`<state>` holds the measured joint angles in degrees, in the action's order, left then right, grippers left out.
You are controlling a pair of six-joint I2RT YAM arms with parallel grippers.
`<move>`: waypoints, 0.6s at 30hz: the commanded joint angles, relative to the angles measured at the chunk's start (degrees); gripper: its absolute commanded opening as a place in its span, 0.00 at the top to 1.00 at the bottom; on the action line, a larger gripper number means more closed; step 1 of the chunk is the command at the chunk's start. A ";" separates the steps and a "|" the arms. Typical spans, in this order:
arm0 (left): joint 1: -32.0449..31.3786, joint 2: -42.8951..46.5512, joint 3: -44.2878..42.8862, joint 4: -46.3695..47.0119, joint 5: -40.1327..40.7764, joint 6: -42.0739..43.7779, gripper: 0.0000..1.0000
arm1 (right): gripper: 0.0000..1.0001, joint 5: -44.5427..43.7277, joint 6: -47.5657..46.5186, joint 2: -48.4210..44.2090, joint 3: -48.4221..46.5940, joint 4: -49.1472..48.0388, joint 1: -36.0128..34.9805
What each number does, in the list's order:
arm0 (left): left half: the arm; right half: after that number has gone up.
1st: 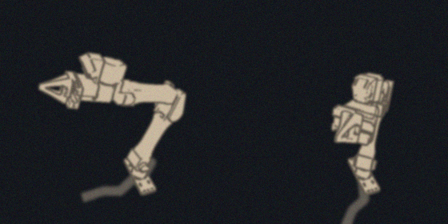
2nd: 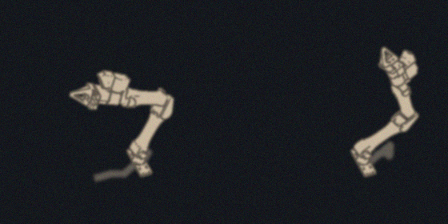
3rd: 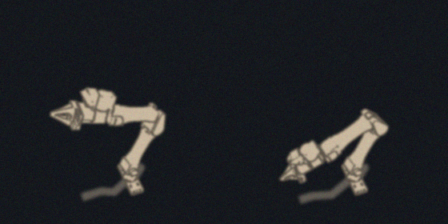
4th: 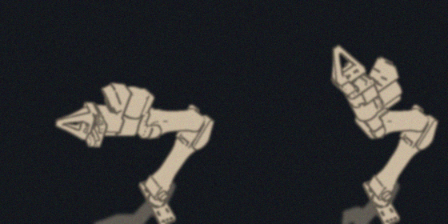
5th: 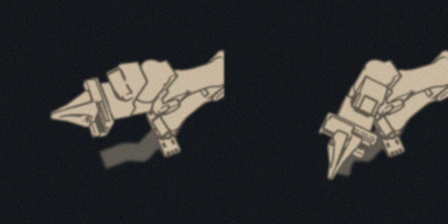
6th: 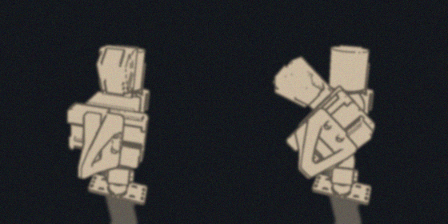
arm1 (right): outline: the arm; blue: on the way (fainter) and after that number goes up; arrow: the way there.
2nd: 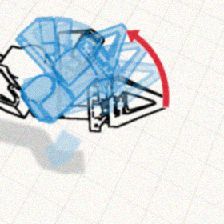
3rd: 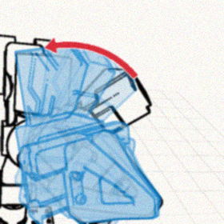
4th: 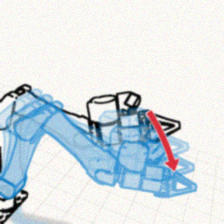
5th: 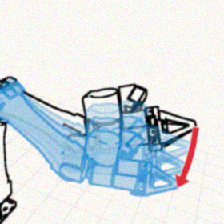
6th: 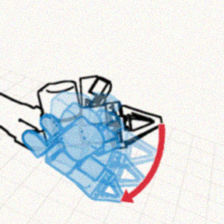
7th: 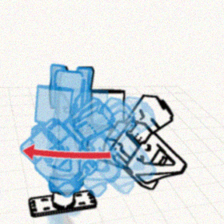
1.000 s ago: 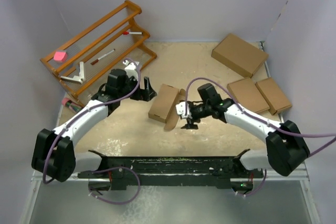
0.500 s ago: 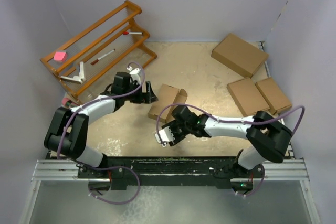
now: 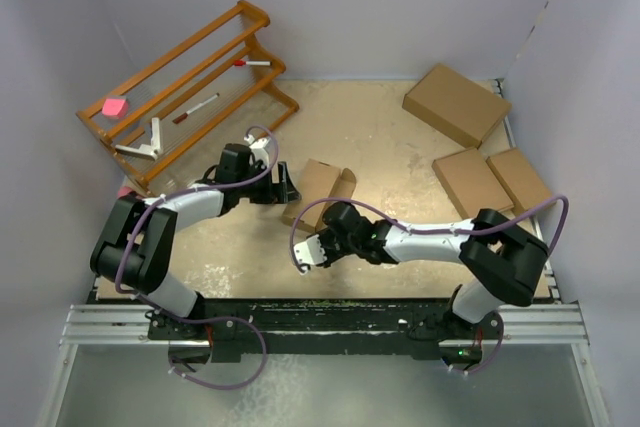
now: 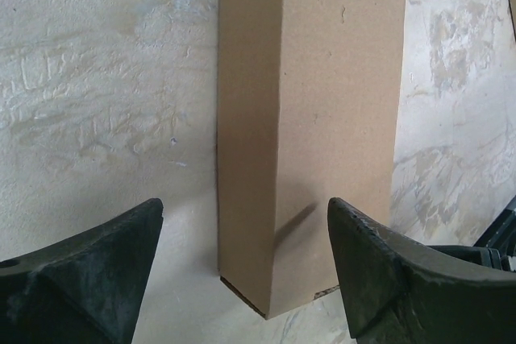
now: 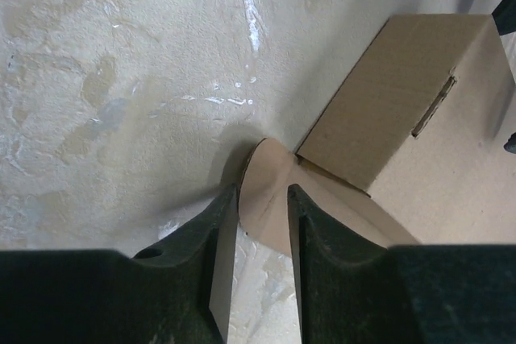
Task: Fold the paper box
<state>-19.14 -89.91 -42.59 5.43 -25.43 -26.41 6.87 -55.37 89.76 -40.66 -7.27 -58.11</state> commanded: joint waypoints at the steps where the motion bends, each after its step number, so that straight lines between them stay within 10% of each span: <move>1: 0.15 0.04 0.39 3.27 -1.78 -0.57 0.15 | 0.70 -1.71 1.61 -0.04 0.29 -1.85 -0.01; 18: 0.23 0.51 1.41 3.16 -1.43 -3.19 0.18 | 0.98 7.32 7.19 -1.70 -3.62 5.60 8.01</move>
<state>-19.14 -90.02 -41.60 6.02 -25.82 -28.01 10.57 -50.92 89.43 -41.69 -5.30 -51.37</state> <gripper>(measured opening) 0.821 0.026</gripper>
